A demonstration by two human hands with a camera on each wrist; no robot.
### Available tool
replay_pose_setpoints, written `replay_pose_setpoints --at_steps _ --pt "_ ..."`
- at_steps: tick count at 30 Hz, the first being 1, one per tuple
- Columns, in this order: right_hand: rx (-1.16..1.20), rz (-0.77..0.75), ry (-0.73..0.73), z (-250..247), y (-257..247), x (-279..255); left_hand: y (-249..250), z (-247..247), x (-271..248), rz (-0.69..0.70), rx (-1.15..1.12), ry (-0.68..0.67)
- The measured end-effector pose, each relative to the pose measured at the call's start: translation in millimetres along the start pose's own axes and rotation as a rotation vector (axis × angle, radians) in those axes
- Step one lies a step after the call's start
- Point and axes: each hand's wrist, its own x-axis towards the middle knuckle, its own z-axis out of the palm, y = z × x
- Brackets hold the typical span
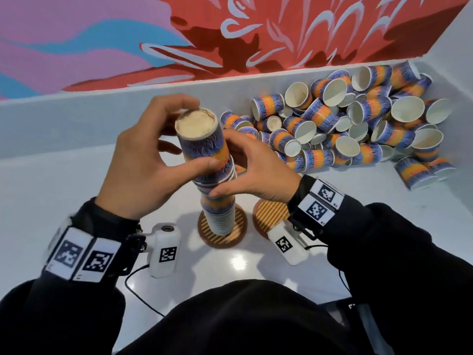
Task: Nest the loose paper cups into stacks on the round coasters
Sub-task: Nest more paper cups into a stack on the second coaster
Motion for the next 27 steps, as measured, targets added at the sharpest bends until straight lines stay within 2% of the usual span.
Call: replay_pose_setpoints --at_steps 5,10,13,18,23,27 --pt "-0.061 0.068 0.015 0 16 -12 -18 9 -7 -0.045 0.052 -0.125" --pt "-0.081 0.064 0.011 -4 19 -19 -20 13 -6 -0.048 0.086 -0.172" --pt "-0.065 0.073 0.016 -10 19 -23 -15 16 -2 -0.008 0.097 -0.144" --pt "-0.031 0.093 0.088 -38 20 -38 19 30 10 0.117 0.03 -0.011" --pt "-0.123 0.133 0.199 -76 39 -53 55 76 29 0.24 0.008 -0.013" --pt "-0.28 0.173 0.285 -118 60 -66 58 135 49 0.225 0.024 -0.06"
